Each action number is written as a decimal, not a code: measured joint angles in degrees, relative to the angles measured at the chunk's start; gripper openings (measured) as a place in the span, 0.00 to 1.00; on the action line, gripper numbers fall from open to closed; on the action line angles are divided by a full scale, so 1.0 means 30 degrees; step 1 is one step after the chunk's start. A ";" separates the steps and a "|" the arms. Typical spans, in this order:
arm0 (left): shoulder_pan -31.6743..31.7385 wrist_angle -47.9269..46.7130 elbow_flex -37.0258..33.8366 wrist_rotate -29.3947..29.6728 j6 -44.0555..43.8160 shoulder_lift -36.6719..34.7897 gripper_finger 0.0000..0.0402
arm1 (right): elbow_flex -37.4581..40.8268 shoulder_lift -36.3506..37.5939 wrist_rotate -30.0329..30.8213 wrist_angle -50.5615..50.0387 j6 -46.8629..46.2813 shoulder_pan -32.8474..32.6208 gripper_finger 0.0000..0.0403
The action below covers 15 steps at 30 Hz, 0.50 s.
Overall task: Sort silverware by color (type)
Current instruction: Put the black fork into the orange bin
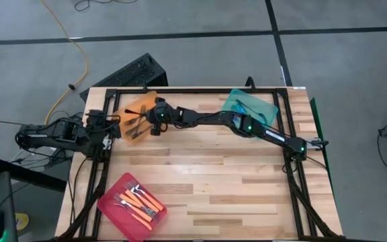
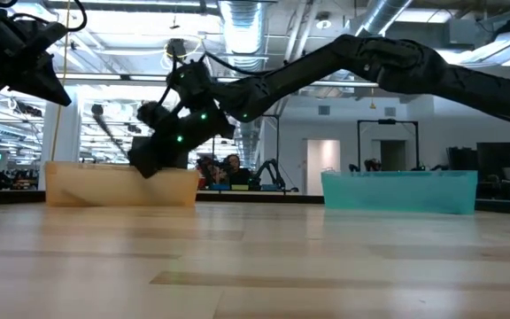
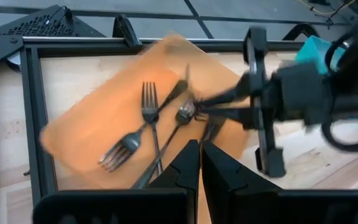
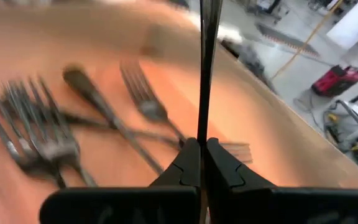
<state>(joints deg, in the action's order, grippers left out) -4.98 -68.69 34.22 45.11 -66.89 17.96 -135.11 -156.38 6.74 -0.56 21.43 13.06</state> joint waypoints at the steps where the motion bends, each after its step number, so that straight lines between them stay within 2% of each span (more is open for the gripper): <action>1: 0.0000 0.0000 0.0000 0.0096 -0.0028 0.0000 0.00 | 0.0014 -0.0020 0.0153 -0.0226 0.0415 -0.0061 0.06; 6: 0.0003 0.0000 0.0000 0.0276 -0.0117 0.0000 0.00 | 0.0022 -0.0058 0.1227 -0.0227 0.3652 -0.0507 0.05; 15: -0.0003 0.0001 0.0000 0.0276 -0.0124 0.0000 0.00 | 0.0022 -0.0058 0.1345 -0.0135 0.8046 -0.0924 0.05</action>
<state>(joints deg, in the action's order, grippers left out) -4.99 -68.68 34.22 45.93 -67.26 17.96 -135.04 -156.55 10.78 -0.96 45.57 10.29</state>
